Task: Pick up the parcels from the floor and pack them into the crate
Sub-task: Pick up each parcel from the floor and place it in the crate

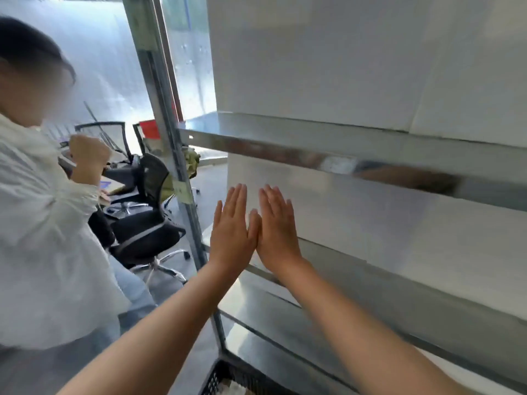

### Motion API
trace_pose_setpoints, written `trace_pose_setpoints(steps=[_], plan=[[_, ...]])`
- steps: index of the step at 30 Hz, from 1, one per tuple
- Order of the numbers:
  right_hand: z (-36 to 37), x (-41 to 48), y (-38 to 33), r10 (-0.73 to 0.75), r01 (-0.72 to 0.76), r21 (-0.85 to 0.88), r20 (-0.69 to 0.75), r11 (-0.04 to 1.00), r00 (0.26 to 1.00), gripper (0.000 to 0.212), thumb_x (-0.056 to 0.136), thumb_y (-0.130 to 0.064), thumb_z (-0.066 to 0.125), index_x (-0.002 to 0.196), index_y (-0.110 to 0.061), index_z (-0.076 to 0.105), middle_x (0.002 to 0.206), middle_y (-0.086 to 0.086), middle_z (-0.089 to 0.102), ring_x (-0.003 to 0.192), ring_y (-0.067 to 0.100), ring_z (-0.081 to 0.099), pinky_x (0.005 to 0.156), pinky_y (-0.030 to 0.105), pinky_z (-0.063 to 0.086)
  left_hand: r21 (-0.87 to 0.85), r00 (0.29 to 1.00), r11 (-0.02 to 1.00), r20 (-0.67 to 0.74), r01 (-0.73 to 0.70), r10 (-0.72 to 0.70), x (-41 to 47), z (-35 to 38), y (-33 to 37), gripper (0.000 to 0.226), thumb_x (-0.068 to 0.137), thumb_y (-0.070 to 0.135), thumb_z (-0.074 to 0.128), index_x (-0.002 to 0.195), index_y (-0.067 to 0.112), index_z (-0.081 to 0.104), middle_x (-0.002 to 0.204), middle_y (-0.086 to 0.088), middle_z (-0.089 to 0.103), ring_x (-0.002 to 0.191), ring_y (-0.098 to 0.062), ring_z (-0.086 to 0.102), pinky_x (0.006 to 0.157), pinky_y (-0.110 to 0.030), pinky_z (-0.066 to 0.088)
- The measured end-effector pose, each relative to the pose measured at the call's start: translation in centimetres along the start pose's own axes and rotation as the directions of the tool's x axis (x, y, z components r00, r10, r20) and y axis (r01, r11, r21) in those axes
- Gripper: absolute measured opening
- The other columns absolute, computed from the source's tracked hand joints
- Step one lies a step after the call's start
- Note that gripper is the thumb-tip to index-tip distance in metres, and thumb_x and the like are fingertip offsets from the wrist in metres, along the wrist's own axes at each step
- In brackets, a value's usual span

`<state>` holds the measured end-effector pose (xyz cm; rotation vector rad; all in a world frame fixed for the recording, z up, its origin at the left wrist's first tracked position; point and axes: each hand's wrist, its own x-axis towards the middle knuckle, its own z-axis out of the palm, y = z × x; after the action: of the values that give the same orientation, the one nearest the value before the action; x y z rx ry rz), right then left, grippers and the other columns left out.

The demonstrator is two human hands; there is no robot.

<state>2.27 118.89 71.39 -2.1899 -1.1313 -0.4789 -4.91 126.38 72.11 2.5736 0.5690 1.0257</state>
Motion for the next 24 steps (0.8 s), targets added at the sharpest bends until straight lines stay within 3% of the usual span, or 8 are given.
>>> trace_pose_setpoints(steps=[2, 4, 9, 13, 17, 21, 24], plan=[[-2.4, 0.8, -0.1, 0.002, -0.013, -0.109, -0.104, 0.994, 0.995, 0.055, 0.104, -0.025, 0.041, 0.154, -0.010, 0.022, 0.162, 0.006, 0.018, 0.151, 0.020, 0.006, 0.123, 0.043, 0.004, 0.037, 0.991, 0.990, -0.002, -0.135, 0.135, 2.1, -1.6, 2.2, 0.062, 0.101, 0.046, 0.008, 0.154, 0.015, 0.021, 0.161, 0.000, 0.020, 0.150, -0.010, 0.009, 0.123, -0.037, 0.008], [-5.0, 0.5, -0.5, -0.008, -0.018, -0.213, -0.120, 0.977, 0.993, 0.063, 0.102, -0.029, 0.046, 0.154, -0.011, 0.016, 0.163, 0.006, 0.015, 0.152, 0.020, 0.003, 0.123, 0.045, 0.006, 0.041, 0.973, 0.972, -0.009, -0.230, 0.231, 3.0, -2.5, 4.2, 0.064, 0.101, 0.045, 0.001, 0.153, 0.013, 0.022, 0.160, -0.004, 0.023, 0.150, -0.015, 0.014, 0.123, -0.042, 0.013], [-11.8, -2.3, 1.3, 0.110, -0.152, -0.367, -0.133, 0.918, 0.985, 0.070, 0.101, -0.035, 0.042, 0.156, -0.012, 0.005, 0.165, 0.006, 0.002, 0.151, 0.017, -0.011, 0.123, 0.046, 0.000, -0.072, 0.920, 0.923, 0.080, -0.378, 0.383, 3.6, -1.6, 10.0, 0.064, 0.099, 0.045, -0.003, 0.156, 0.017, 0.009, 0.163, 0.003, 0.005, 0.150, -0.008, -0.005, 0.124, -0.039, 0.002], [-19.5, -5.7, 4.1, 0.221, -0.304, -0.426, -0.235, 0.852, 0.947, 0.060, 0.102, -0.031, 0.025, 0.156, -0.010, 0.010, 0.164, 0.005, 0.009, 0.151, 0.017, -0.004, 0.123, 0.044, 0.002, -0.165, 0.806, 0.815, 0.134, -0.555, 0.576, 2.4, -1.0, 16.9, 0.063, 0.100, 0.047, -0.001, 0.156, 0.019, 0.002, 0.163, 0.006, -0.003, 0.148, -0.003, -0.013, 0.123, -0.038, -0.004], [-27.1, -12.0, 6.3, 0.302, -0.487, -0.446, -0.424, 0.751, 0.854, 0.058, 0.104, -0.034, 0.027, 0.155, -0.007, 0.016, 0.163, 0.006, 0.014, 0.151, 0.017, 0.001, 0.123, 0.040, 0.000, -0.246, 0.736, 0.740, 0.128, -0.626, 0.665, -0.5, -0.1, 24.9, 0.062, 0.100, 0.046, 0.000, 0.156, 0.019, 0.000, 0.164, 0.006, -0.001, 0.149, -0.004, -0.010, 0.123, -0.041, 0.000], [-33.1, -21.7, 9.5, 0.415, -0.636, -0.496, -0.488, 0.592, 0.767, 0.058, 0.104, -0.034, 0.027, 0.154, -0.006, 0.018, 0.162, 0.007, 0.018, 0.151, 0.019, 0.008, 0.123, 0.042, 0.004, -0.296, 0.625, 0.623, 0.099, -0.724, 0.774, -5.9, 1.8, 34.0, 0.062, 0.100, 0.044, 0.000, 0.156, 0.017, 0.002, 0.164, 0.002, 0.003, 0.150, -0.009, -0.005, 0.123, -0.041, 0.000], [-39.4, -30.6, 12.1, 0.496, -0.752, -0.473, -0.565, 0.459, 0.659, 0.059, 0.104, -0.034, 0.028, 0.155, -0.006, 0.014, 0.163, 0.008, 0.013, 0.151, 0.020, 0.003, 0.123, 0.042, -0.001, -0.396, 0.540, 0.525, 0.083, -0.753, 0.837, -12.6, 3.6, 42.2, 0.059, 0.103, 0.040, 0.009, 0.156, 0.013, 0.012, 0.163, -0.001, 0.012, 0.150, -0.012, 0.005, 0.123, -0.044, 0.005]])
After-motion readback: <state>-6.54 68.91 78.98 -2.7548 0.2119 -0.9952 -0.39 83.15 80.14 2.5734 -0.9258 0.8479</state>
